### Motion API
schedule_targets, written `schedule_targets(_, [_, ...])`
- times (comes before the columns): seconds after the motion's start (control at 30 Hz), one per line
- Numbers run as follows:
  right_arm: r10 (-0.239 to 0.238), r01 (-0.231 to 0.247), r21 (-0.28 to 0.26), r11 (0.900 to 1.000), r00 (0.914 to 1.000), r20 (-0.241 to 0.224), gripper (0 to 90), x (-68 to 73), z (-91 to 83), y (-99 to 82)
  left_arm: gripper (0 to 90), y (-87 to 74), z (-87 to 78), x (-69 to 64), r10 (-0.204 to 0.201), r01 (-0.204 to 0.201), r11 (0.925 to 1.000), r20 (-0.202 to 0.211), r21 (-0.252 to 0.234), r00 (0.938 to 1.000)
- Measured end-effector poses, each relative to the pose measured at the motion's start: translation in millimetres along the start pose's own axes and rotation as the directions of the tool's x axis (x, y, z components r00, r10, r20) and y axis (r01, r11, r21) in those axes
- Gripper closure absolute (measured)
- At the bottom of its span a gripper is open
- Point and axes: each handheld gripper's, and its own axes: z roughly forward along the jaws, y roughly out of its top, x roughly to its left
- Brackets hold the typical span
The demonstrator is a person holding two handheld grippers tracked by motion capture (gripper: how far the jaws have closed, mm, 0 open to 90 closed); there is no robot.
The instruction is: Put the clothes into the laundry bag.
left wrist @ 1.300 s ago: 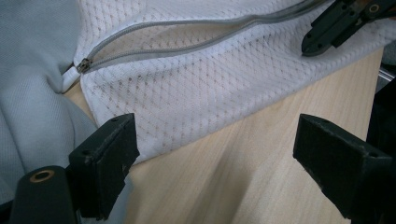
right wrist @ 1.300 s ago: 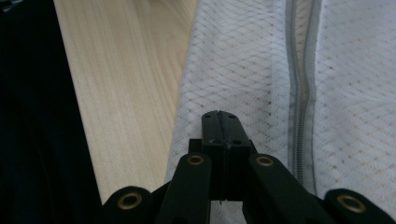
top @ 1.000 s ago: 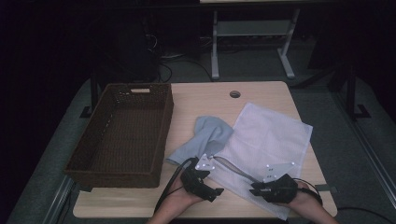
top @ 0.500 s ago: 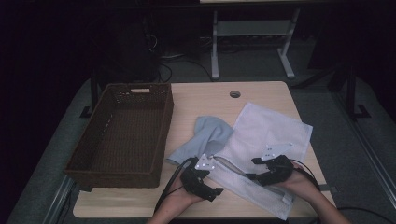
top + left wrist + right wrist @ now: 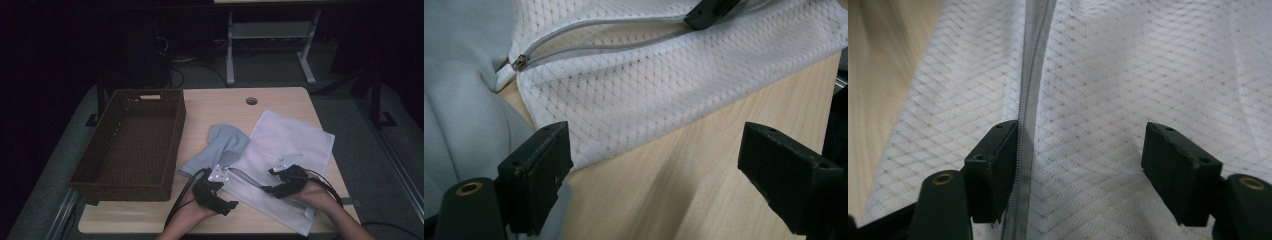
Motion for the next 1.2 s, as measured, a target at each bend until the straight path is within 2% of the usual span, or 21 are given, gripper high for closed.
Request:
schedule_targets(0.1, [0.005,-0.005,-0.002,1.0000,1.0000,-0.002,33.5,-1.4,-0.3,-0.7,13.3,-0.2,0.0,0.2,0.000,0.000,1.0000,0.001,0.001,1.0000])
schedule_targets(0.2, [0.032,-0.032,-0.008,0.9995,0.9995,-0.004,41.1,-4.2,-2.5,-1.6,13.3,-0.2,-0.4,0.4,-0.001,0.001,1.0000,0.001,-0.001,1.0000])
schedule_targets(0.3, [0.043,-0.043,-0.012,0.9990,0.9990,-0.009,43.3,-6.1,-4.4,-2.1,13.3,-0.2,-0.7,0.8,0.002,-0.002,1.0000,0.001,0.001,1.0000])
schedule_targets(0.5, [0.070,-0.070,-0.045,0.9966,0.9974,0.014,49.0,-11.9,-11.9,-3.3,13.3,-0.1,-0.7,0.9,0.003,-0.003,1.0000,0.000,0.003,1.0000])
schedule_targets(0.53, [0.087,-0.087,-0.054,0.9948,0.9961,0.012,51.0,-14.5,-13.8,-4.4,13.3,-0.2,-0.7,0.8,0.003,-0.003,1.0000,0.001,0.003,1.0000])
schedule_targets(0.6, [0.093,-0.093,-0.050,0.9945,0.9957,0.004,52.5,-15.9,-13.9,-5.6,13.3,-0.2,-0.5,0.7,0.002,-0.002,1.0000,0.001,0.003,1.0000])
schedule_targets(0.7, [0.087,-0.087,-0.036,0.9956,0.9962,0.000,53.6,-15.3,-11.8,-6.3,13.3,-0.1,-0.1,0.5,-0.001,0.001,1.0000,0.002,0.001,1.0000])
schedule_targets(0.8, [0.054,-0.054,-0.019,0.9983,0.9980,-0.034,53.8,-8.9,-7.4,-4.7,13.3,-0.1,-0.5,0.1,0.001,-0.001,1.0000,0.000,0.003,1.0000])
schedule_targets(0.9, [0.030,-0.031,-0.012,0.9995,0.9993,-0.020,55.2,-4.8,-5.7,-3.8,13.3,-0.1,-0.7,0.5,0.002,-0.002,1.0000,0.001,0.005,1.0000])
schedule_targets(1.0, [0.009,-0.009,-0.009,0.9999,1.0000,0.001,61.5,-3.3,-6.0,-3.7,13.3,-0.1,-0.8,0.6,0.002,-0.002,1.0000,0.001,0.004,1.0000])
schedule_targets(1.1, [0.006,-0.006,-0.007,1.0000,1.0000,0.003,64.9,-2.9,-6.4,-3.8,13.3,0.0,-1.0,0.6,0.003,-0.003,1.0000,0.001,0.004,1.0000])
schedule_targets(1.13, [0.002,-0.002,-0.011,0.9999,1.0000,0.003,71.4,-2.3,-7.4,-3.3,13.3,-0.1,-1.1,0.8,0.003,-0.003,1.0000,0.001,0.003,1.0000])
schedule_targets(1.17, [0.002,-0.002,-0.011,0.9999,1.0000,0.003,71.4,-2.3,-7.4,-3.3,13.3,-0.1,-1.1,0.8,0.003,-0.003,1.0000,0.001,0.003,1.0000])
schedule_targets(1.2, [0.004,-0.004,-0.019,0.9998,1.0000,0.000,76.7,-2.0,-8.7,-2.5,13.3,-0.1,-1.1,0.9,0.003,-0.003,1.0000,0.001,0.002,1.0000])
